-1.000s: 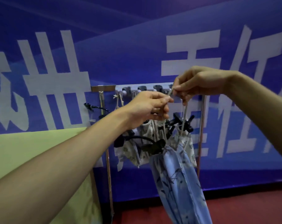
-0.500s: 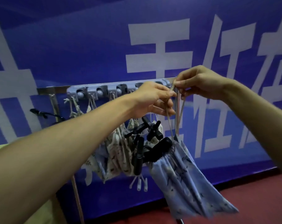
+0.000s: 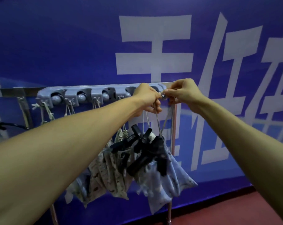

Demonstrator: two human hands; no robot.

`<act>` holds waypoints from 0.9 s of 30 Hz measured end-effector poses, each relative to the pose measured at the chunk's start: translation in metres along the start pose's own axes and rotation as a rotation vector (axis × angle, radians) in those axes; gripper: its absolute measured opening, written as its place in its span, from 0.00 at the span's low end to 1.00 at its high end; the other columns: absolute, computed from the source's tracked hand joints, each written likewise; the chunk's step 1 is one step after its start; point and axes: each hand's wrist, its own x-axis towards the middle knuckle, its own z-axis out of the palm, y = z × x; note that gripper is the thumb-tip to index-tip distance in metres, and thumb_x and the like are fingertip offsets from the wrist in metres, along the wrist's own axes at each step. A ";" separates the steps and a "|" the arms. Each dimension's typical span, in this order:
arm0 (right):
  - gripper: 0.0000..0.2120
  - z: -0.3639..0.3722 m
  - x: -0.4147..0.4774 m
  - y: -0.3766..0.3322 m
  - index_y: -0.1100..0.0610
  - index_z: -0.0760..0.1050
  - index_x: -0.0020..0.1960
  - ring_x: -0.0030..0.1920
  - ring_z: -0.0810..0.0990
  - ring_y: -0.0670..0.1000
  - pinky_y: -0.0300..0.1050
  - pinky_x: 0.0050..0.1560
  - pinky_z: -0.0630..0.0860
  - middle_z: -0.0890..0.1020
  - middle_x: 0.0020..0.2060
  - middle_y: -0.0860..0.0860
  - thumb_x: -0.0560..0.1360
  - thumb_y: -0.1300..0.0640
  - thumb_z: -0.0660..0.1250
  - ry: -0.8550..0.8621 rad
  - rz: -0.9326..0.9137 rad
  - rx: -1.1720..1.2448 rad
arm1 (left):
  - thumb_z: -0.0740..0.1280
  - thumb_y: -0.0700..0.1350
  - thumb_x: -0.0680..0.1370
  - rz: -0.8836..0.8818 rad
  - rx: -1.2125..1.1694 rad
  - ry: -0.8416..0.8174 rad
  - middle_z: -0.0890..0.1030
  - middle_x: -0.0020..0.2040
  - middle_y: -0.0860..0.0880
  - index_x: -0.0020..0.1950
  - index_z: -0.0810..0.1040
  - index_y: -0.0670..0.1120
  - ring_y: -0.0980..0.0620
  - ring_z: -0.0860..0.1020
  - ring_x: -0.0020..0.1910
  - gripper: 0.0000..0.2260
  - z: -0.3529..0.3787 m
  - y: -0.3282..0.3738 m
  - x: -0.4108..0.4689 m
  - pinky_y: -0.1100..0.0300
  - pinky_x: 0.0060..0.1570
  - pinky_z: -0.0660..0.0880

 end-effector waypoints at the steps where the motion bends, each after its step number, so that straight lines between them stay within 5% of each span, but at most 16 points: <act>1: 0.04 0.002 0.006 0.003 0.60 0.77 0.42 0.32 0.81 0.49 0.38 0.31 0.80 0.82 0.36 0.57 0.75 0.61 0.70 0.018 0.009 0.005 | 0.61 0.36 0.81 -0.003 0.006 0.019 0.74 0.32 0.43 0.48 0.77 0.36 0.46 0.76 0.28 0.06 0.001 -0.001 0.007 0.51 0.36 0.82; 8: 0.03 0.010 0.032 0.016 0.59 0.75 0.43 0.31 0.79 0.47 0.41 0.35 0.80 0.80 0.34 0.54 0.76 0.61 0.68 0.097 0.051 -0.210 | 0.62 0.34 0.79 -0.024 0.143 0.114 0.78 0.36 0.39 0.48 0.78 0.34 0.44 0.79 0.27 0.06 0.014 -0.016 0.048 0.48 0.34 0.83; 14: 0.09 0.014 0.037 0.035 0.61 0.74 0.39 0.31 0.77 0.50 0.43 0.34 0.80 0.78 0.35 0.57 0.78 0.65 0.63 0.011 0.229 -0.018 | 0.60 0.33 0.79 -0.040 0.293 0.128 0.81 0.44 0.34 0.49 0.79 0.34 0.39 0.83 0.33 0.07 0.026 -0.027 0.057 0.50 0.29 0.82; 18: 0.09 0.017 0.023 0.034 0.62 0.74 0.42 0.35 0.80 0.52 0.46 0.43 0.82 0.80 0.37 0.58 0.80 0.67 0.59 -0.053 0.215 0.081 | 0.63 0.32 0.77 0.006 0.421 0.058 0.84 0.45 0.36 0.48 0.81 0.35 0.41 0.85 0.39 0.07 0.028 -0.035 0.051 0.46 0.41 0.83; 22: 0.08 0.011 0.016 0.030 0.62 0.78 0.51 0.46 0.83 0.54 0.50 0.52 0.81 0.83 0.46 0.58 0.76 0.69 0.62 -0.056 0.200 -0.115 | 0.59 0.31 0.76 0.030 0.395 0.000 0.84 0.47 0.40 0.46 0.83 0.40 0.43 0.84 0.46 0.13 0.011 -0.030 0.033 0.50 0.48 0.82; 27: 0.14 0.017 -0.003 0.002 0.64 0.79 0.55 0.53 0.80 0.57 0.52 0.54 0.78 0.82 0.53 0.58 0.75 0.69 0.59 0.082 0.097 -0.453 | 0.60 0.34 0.78 0.042 0.304 0.009 0.81 0.47 0.45 0.41 0.78 0.48 0.49 0.79 0.42 0.13 -0.030 -0.020 -0.011 0.57 0.41 0.76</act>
